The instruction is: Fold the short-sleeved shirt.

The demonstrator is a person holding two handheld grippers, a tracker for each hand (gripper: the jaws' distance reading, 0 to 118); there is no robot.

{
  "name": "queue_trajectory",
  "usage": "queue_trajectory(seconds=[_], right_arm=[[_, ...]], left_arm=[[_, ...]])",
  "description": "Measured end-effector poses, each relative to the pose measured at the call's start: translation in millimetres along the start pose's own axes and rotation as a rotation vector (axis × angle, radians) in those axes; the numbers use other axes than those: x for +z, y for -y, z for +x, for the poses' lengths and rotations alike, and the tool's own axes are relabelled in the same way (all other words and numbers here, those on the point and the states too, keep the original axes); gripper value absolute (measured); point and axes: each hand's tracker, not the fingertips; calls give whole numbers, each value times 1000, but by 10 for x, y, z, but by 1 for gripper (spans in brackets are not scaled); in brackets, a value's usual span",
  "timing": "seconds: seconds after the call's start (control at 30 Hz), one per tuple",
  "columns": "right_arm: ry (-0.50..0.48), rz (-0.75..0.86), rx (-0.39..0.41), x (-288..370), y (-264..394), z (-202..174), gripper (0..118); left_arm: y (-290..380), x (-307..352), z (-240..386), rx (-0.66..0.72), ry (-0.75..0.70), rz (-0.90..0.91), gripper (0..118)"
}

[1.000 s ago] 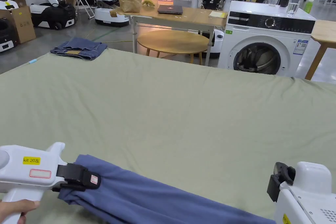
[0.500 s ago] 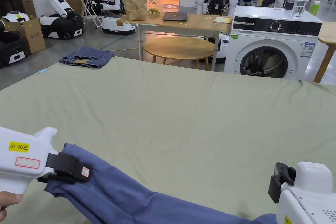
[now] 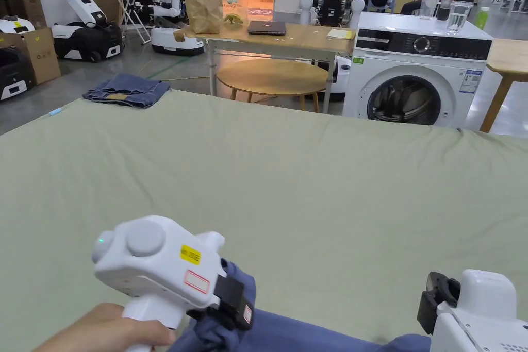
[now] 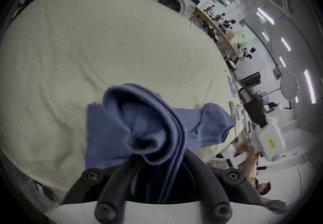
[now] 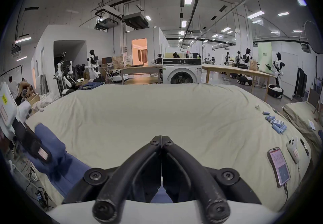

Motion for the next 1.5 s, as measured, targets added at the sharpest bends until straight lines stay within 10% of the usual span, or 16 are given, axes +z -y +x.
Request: queue_trajectory(seconds=[0.2, 0.4, 0.57, 1.0, 1.5], right_arm=[[17, -16, 0, 22, 46, 67, 0], [24, -28, 0, 38, 71, 107, 0], [29, -29, 3, 66, 69, 142, 0], [22, -33, -21, 90, 84, 169, 0], [9, 17, -1, 173, 15, 107, 0]], left_arm=[[6, -591, 114, -16, -86, -86, 3], [27, -669, 199, -25, -65, -98, 47], [35, -432, 337, -102, -49, -87, 50], [40, 108, 165, -91, 72, 97, 7], [280, -1194, -23, 13, 280, -59, 0]])
